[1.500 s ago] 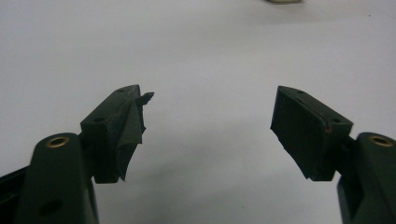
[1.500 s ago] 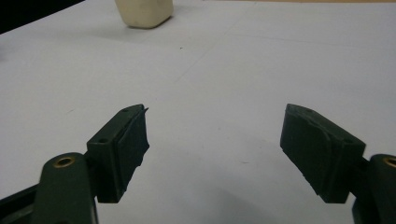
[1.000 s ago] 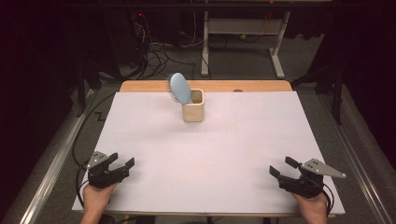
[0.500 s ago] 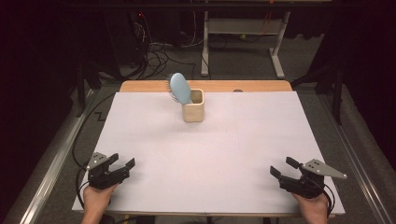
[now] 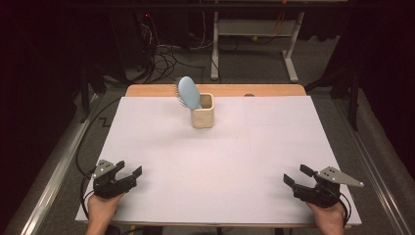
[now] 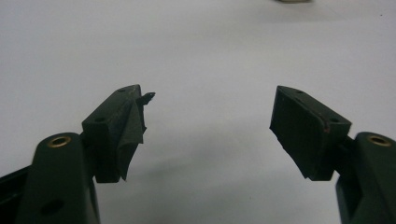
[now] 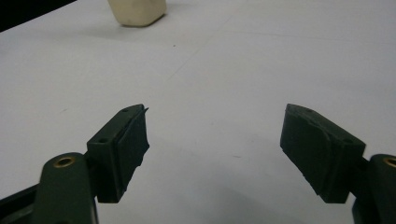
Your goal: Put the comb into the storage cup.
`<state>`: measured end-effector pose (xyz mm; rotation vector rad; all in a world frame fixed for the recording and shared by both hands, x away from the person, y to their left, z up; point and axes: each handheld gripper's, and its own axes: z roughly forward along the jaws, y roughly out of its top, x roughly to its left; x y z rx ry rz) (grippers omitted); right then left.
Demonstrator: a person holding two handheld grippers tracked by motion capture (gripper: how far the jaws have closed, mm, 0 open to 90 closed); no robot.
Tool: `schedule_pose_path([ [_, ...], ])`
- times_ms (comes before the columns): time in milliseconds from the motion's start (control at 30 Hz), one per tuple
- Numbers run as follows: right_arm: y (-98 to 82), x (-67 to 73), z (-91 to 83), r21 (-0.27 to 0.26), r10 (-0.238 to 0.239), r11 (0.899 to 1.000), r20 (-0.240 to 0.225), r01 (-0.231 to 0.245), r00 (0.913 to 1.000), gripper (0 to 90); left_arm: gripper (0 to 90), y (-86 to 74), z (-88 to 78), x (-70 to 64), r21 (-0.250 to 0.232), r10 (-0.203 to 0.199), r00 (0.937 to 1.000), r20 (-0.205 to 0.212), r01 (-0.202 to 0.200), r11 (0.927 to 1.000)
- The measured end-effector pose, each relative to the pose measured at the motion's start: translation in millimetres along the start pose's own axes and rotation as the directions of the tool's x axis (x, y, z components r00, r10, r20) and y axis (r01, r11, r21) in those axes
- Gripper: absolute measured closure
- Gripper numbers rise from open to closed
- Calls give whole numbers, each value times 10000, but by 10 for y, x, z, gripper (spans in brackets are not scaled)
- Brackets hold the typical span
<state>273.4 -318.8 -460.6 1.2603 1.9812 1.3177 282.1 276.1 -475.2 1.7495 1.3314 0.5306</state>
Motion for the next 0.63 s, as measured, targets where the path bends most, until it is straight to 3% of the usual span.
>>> schedule_pose_path([
  [633, -9, -17, 6, 49, 89, 9999, -5, -89, 10000, 241, 272, 2, -2, 4, -16, -117, 9999, -27, 117, 9999],
])
